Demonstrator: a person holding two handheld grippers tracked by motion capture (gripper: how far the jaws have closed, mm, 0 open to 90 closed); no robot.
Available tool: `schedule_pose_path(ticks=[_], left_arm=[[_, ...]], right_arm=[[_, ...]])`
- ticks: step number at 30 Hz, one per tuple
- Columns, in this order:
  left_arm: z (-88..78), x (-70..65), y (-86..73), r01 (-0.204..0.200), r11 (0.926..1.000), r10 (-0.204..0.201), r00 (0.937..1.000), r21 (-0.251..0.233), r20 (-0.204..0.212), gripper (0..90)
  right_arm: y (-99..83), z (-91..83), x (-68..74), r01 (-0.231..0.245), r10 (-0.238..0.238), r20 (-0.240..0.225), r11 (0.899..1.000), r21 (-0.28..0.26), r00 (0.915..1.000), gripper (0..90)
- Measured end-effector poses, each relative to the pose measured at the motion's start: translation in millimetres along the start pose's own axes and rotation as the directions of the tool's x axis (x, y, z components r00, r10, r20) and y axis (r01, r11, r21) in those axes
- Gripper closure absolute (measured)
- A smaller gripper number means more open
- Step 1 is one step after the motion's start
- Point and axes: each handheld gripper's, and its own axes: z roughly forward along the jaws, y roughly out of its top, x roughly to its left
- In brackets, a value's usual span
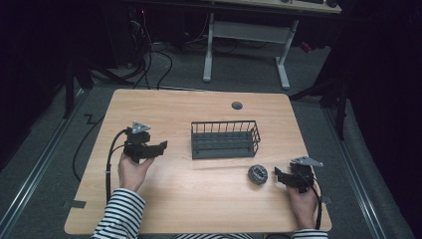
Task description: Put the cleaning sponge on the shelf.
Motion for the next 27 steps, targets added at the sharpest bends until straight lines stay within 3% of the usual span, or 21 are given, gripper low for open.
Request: schedule_pose_path(ticks=[12, 27], left_arm=[[-13.2, 20.9, -32.9, 0.069, 0.9976, -0.069, 0.9975, -0.006, -0.013, 28.3], [-15.8, 31.7, -70.8, 0.145, 0.9894, -0.146, 0.989, -0.005, -0.025, 27.9]], right_arm=[[0.0, 0.0, 0.1, -0.002, 0.002, 0.0, 1.0, 0.001, 1.0, 31.2], [0.0, 0.0, 0.2, -0.002, 0.002, 0.0, 1.0, 0.001, 1.0, 31.2]])
